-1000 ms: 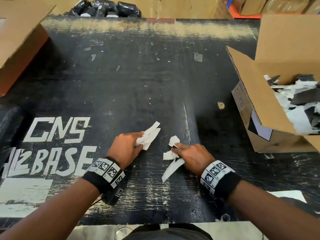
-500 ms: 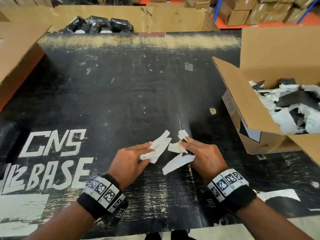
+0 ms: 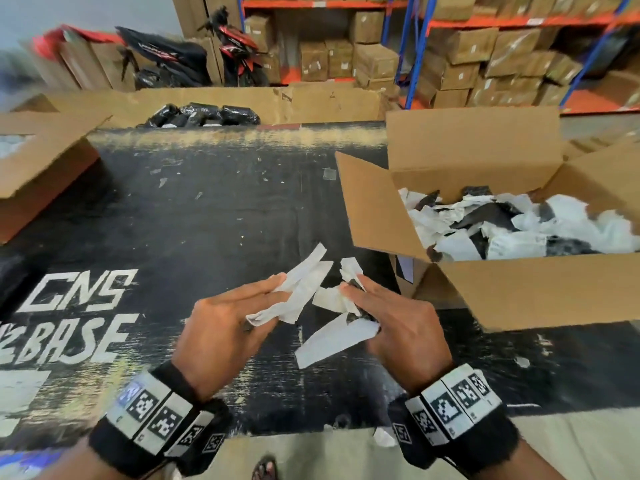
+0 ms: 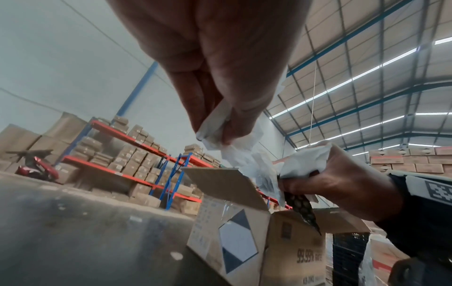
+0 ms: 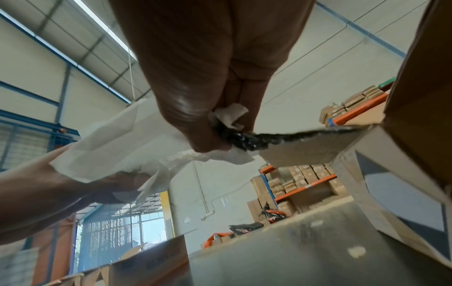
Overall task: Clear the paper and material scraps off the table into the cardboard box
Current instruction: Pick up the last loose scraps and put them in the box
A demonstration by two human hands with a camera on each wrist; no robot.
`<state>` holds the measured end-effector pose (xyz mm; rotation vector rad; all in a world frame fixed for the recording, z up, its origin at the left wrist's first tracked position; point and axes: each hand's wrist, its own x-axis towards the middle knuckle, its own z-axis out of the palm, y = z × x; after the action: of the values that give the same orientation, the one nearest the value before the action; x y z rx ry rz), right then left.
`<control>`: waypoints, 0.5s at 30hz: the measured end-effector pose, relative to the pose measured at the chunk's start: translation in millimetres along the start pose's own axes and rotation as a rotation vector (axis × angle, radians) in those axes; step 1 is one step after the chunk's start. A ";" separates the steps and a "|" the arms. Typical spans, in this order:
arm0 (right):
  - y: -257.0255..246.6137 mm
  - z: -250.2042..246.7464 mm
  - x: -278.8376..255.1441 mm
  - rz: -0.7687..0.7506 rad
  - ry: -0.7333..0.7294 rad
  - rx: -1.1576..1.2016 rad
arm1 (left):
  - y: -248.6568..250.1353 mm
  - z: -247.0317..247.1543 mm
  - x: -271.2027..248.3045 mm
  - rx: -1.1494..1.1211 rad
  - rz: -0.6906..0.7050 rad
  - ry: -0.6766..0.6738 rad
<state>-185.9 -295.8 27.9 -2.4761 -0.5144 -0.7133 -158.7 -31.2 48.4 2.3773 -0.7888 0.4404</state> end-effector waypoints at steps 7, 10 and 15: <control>7.9 -99.8 -29.0 -0.070 0.125 0.034 | 117.7 -4.1 10.5 0.024 0.064 0.210; 20.2 -142.2 -35.9 -0.087 0.169 0.002 | 157.9 -0.7 29.9 0.009 0.105 0.261; 57.0 -215.0 -35.6 -0.027 0.264 -0.046 | 203.9 19.0 76.5 -0.033 0.146 0.276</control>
<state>-269.0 -469.8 144.3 -2.3715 -0.4356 -1.0547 -225.3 -208.8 157.0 2.1742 -0.8354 0.7898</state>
